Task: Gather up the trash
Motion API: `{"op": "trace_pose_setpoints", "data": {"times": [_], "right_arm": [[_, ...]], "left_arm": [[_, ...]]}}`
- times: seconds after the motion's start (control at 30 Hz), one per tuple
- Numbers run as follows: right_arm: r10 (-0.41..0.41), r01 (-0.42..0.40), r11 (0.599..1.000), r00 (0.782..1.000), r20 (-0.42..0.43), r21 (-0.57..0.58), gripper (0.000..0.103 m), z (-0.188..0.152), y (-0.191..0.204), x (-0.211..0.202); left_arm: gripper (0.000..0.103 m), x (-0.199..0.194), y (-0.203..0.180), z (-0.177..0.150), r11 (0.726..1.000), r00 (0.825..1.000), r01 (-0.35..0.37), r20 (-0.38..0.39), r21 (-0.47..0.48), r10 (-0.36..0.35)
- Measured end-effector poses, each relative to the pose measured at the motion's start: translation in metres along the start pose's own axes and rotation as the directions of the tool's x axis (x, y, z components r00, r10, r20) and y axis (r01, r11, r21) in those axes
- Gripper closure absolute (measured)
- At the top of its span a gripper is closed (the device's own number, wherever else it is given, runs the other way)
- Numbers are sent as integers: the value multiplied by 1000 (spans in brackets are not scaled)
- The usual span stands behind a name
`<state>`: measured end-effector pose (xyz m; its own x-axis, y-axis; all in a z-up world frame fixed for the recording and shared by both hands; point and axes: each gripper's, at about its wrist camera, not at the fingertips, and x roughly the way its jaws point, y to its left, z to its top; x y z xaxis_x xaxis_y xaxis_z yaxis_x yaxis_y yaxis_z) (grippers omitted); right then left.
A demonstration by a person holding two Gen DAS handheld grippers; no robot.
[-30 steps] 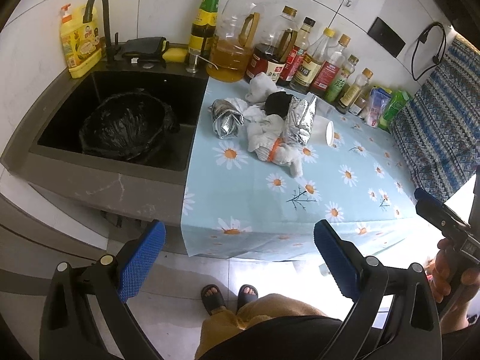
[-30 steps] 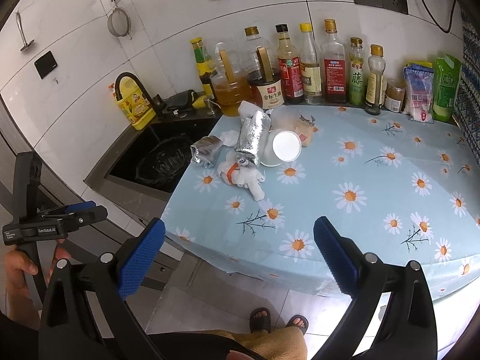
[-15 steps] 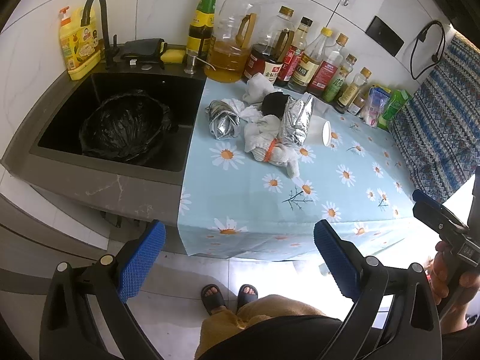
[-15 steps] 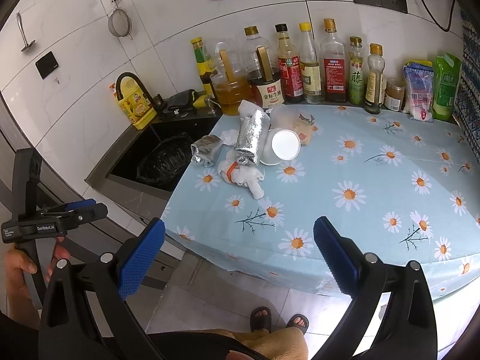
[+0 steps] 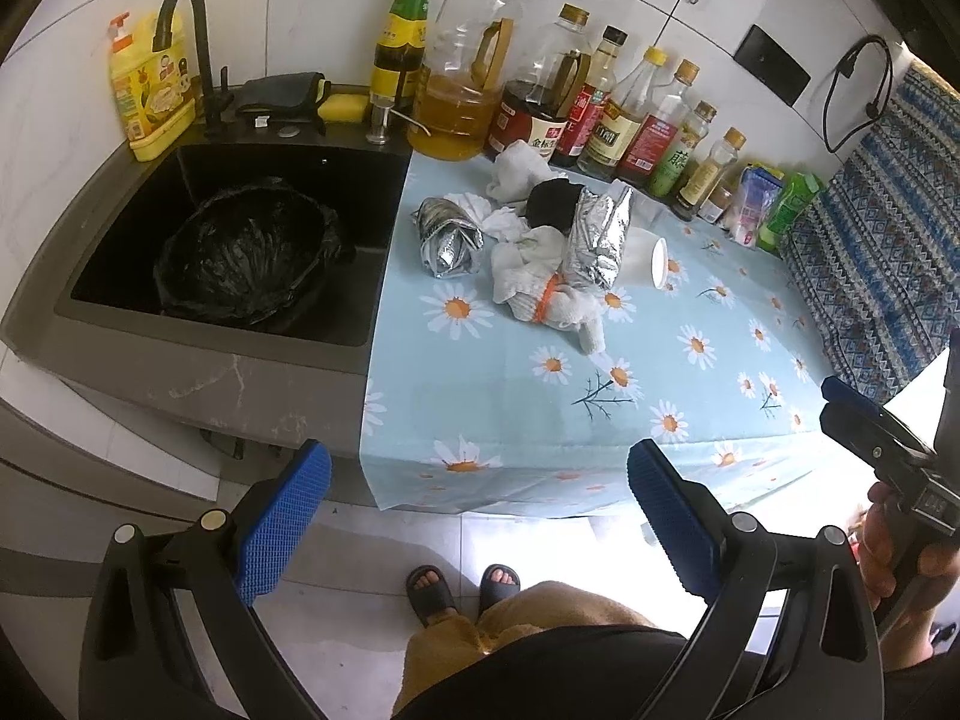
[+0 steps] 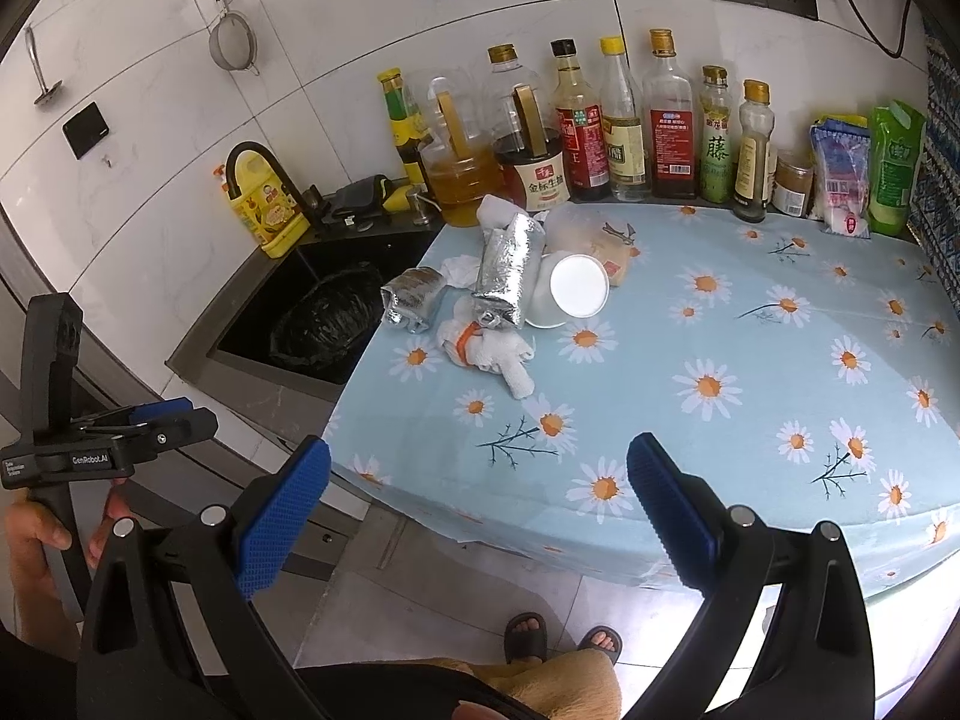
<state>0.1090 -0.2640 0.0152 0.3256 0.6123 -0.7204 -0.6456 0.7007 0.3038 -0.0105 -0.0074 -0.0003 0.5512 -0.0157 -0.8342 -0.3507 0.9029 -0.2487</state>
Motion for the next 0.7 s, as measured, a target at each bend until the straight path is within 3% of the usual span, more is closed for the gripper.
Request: {"op": "trace_pose_setpoints", "data": {"times": [0.7], "right_arm": [[-2,3,1000,1000,-25,12,5,9,7,14]], "left_arm": [[7,4,3,15,1000,1000,-7,-18,15,8]]}}
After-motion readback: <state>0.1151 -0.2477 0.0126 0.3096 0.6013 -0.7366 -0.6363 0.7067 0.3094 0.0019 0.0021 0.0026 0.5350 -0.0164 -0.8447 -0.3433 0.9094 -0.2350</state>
